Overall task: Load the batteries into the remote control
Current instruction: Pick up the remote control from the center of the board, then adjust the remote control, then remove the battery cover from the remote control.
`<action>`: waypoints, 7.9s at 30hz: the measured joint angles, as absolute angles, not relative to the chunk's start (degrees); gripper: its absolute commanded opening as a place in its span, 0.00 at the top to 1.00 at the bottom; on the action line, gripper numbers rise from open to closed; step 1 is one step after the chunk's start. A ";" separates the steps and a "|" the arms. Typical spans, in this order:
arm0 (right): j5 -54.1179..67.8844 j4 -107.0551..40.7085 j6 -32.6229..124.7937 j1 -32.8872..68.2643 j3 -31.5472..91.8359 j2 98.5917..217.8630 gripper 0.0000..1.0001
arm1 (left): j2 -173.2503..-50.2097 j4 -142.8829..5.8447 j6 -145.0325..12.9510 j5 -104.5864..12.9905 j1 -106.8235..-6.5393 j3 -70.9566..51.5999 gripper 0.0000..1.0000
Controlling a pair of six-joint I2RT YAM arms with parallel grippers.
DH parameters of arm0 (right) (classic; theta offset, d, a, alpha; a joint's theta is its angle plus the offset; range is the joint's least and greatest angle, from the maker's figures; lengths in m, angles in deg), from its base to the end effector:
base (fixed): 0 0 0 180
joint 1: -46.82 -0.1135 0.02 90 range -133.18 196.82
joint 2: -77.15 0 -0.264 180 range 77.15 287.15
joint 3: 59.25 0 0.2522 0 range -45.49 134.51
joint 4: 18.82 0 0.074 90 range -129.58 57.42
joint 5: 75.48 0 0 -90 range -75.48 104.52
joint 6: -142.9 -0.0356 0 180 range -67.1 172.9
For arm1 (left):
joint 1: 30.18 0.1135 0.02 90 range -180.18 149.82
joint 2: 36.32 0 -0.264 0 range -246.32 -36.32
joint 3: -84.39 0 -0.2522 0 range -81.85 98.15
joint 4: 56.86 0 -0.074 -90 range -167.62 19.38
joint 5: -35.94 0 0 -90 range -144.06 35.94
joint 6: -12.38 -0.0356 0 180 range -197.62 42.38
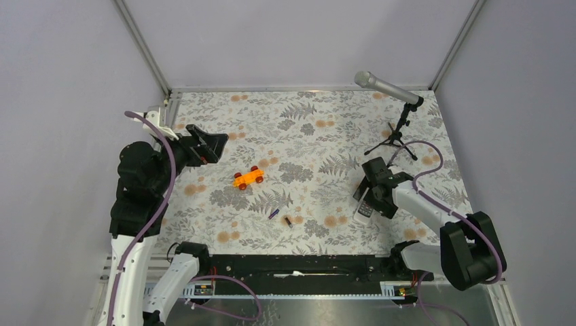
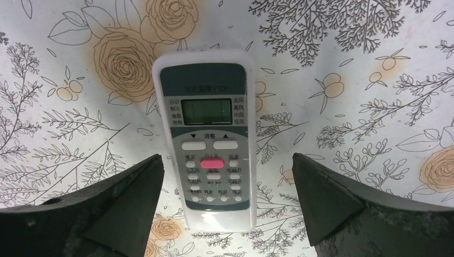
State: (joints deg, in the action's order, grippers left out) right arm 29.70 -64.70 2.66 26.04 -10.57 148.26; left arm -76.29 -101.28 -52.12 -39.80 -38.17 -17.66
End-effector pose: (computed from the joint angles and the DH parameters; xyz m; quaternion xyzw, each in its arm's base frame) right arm 0.1975 0.0650 0.1664 0.2716 0.9352 0.0027 0.2272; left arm 0.1219 -0.0260 0.4261 -0.0309 0.7439 -0.2791 0.6064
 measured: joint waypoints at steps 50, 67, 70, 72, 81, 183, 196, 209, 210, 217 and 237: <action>-38.77 -5.86 -7.96 16.82 -2.64 150.16 0.65 | -96.79 -69.69 -18.97 -22.31 -59.46 -36.51 0.01; -43.54 3.82 -16.46 16.01 -1.15 155.32 0.40 | -99.94 -57.02 -9.44 -19.75 -61.80 -38.49 0.64; -43.63 2.12 -15.33 16.01 -0.30 155.32 0.11 | -99.94 -57.21 -9.22 -20.17 -61.80 -38.43 0.66; -43.10 -2.01 -11.76 15.96 1.10 155.27 0.01 | -99.94 -59.33 -9.50 -21.46 -61.80 -37.77 0.66; -24.55 -26.27 11.19 11.29 6.04 149.37 0.07 | -102.50 -85.37 -12.19 -35.78 -61.84 -26.76 0.65; -20.59 14.23 -22.52 4.23 1.62 152.32 0.87 | -90.06 -73.69 -8.21 -20.78 -49.80 -25.99 1.00; -16.15 1.79 -19.15 3.96 3.94 152.45 0.23 | -92.46 -74.87 -10.36 -23.38 -48.90 -24.29 1.00; -11.72 2.36 -28.07 3.81 4.22 157.29 0.45 | -93.80 -71.40 -11.97 -30.01 -48.57 -28.51 1.00; -11.41 2.84 -28.40 3.79 4.07 157.29 0.49 | -93.82 -71.03 -12.17 -30.07 -48.57 -28.66 1.00; -9.53 1.46 -30.47 3.70 3.33 156.67 0.62 | -93.82 -71.40 -17.11 -30.38 -48.62 -28.96 1.00; -9.00 -11.87 -30.98 5.60 5.78 156.65 0.89 | -94.34 -67.99 -29.15 -32.37 -49.89 -32.11 1.00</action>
